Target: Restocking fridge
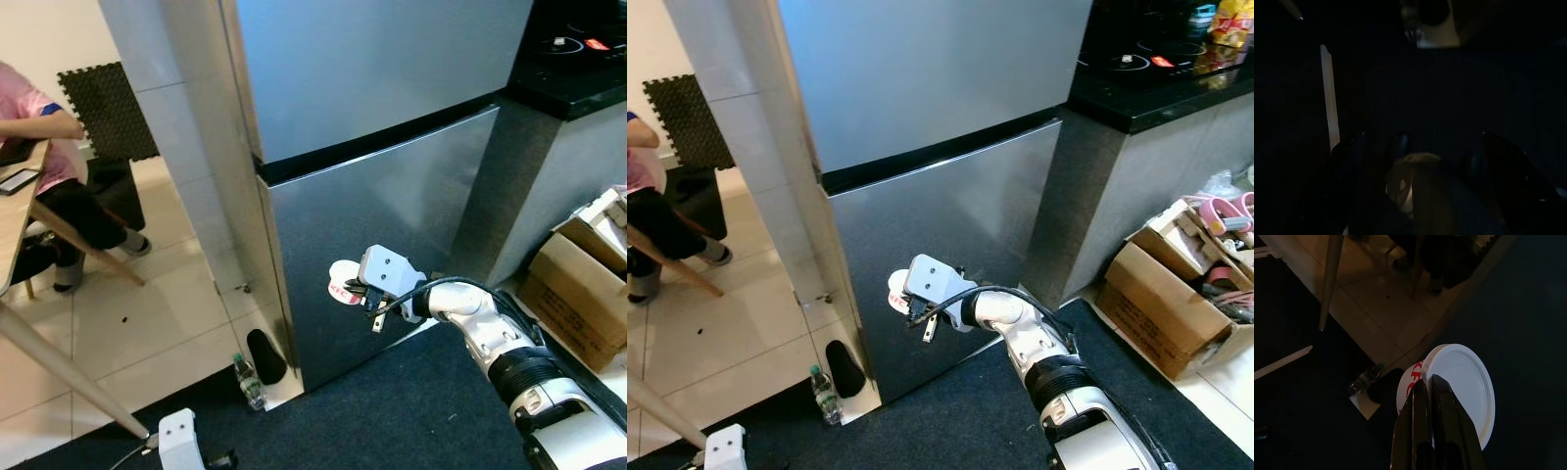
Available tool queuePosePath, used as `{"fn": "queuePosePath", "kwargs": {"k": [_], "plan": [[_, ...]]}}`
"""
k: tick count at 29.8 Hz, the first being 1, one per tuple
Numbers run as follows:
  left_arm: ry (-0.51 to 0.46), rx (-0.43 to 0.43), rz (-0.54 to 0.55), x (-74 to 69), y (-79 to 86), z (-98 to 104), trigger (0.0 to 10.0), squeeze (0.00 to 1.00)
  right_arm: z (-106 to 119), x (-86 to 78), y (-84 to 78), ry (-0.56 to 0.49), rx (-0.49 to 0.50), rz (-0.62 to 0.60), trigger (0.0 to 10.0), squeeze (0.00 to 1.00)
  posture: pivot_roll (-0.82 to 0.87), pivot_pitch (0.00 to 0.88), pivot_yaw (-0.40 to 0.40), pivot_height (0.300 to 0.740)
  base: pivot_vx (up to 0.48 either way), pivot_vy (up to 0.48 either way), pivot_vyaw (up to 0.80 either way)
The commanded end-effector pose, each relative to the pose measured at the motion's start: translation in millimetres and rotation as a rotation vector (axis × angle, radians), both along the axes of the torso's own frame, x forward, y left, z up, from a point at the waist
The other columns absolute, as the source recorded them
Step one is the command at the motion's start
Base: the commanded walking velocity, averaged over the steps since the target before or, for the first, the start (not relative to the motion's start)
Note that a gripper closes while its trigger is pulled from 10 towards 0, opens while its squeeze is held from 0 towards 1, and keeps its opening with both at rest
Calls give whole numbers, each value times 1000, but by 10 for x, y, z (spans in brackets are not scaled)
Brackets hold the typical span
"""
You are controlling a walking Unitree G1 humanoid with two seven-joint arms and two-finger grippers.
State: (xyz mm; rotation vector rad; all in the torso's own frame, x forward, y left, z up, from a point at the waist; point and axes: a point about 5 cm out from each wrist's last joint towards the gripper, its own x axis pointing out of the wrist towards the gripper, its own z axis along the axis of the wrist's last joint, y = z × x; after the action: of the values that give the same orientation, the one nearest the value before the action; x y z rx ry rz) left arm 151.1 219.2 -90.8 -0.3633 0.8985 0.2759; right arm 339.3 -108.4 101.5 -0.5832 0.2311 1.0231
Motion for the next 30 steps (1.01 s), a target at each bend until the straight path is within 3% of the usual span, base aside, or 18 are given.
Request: {"fn": "queuePosePath", "kwargs": {"k": [1,3,5,6,8,9,10,11,12,14,17,18,21,24,25,27,28,30], "plan": [[-37,28,46,78,134,63,10000,0,-6,25,-40,-5,-20,-36,10000,0,-34,0,20,740,0,0,0],[-165,45,72,395,290,265,10000,0,-26,106,-231,-22,-107,-145,10000,0,-38,0,18,740,0,0,0],[-234,49,64,560,342,381,10000,0,-27,131,-315,-31,-140,-187,10000,0,-38,0,17,740,0,0,0],[-234,49,64,560,342,381,10000,0,-27,131,-315,-31,-140,-187,10000,0,-38,0,17,740,0,0,0],[-388,50,11,935,384,667,10000,0,-32,163,-461,-40,-188,-259,10000,0,-43,0,21,740,0,0,0],[-388,50,11,935,384,667,10000,0,-32,163,-461,-40,-188,-259,10000,0,-43,0,21,740,0,0,0],[-520,62,-50,1239,394,949,10000,0,-64,171,-587,-43,-250,-315,10000,0,-48,0,26,740,0,0,0],[-586,72,-76,1386,403,1110,10000,0,-90,169,-659,-43,-283,-352,10000,0,-51,0,29,740,0,0,0],[-586,72,-76,1386,403,1110,10000,0,-90,169,-659,-43,-283,-352,10000,0,-51,0,29,740,0,0,0],[-742,84,-165,1682,401,1499,10000,0,-144,145,-787,-29,-312,-427,10000,0,-61,0,34,740,0,0,0],[-799,77,-236,1782,375,1651,10000,0,-159,135,-829,-22,-311,-455,10000,0,-66,10,39,740,0,0,0],[-850,113,-362,1898,334,1848,10000,0,-169,123,-882,-21,-314,-479,10000,0,-71,46,46,740,0,0,0],[-899,192,-496,2020,320,2102,10000,0,-172,100,-955,-19,-311,-502,10000,0,-70,87,56,740,0,0,0],[-913,214,-536,2050,317,2177,10000,0,-180,87,-991,-18,-308,-518,10000,0,-73,92,62,740,0,0,0],[-937,219,-599,2088,312,2288,10000,831,-185,69,-1054,-23,-314,-548,10000,0,-98,112,77,740,0,0,0],[-949,208,-622,2101,306,2328,10000,831,-179,63,-1085,-27,-316,-564,10000,0,-98,112,77,740,0,0,0],[-958,199,-636,2102,308,2350,10000,1000,-175,53,-1104,-30,-316,-572,10000,0,-110,122,85,740,0,0,0],[-961,191,-690,2131,279,2413,10000,1000,-138,34,-1175,-40,-299,-605,10000,0,-127,152,90,740,0,0,0]]}}
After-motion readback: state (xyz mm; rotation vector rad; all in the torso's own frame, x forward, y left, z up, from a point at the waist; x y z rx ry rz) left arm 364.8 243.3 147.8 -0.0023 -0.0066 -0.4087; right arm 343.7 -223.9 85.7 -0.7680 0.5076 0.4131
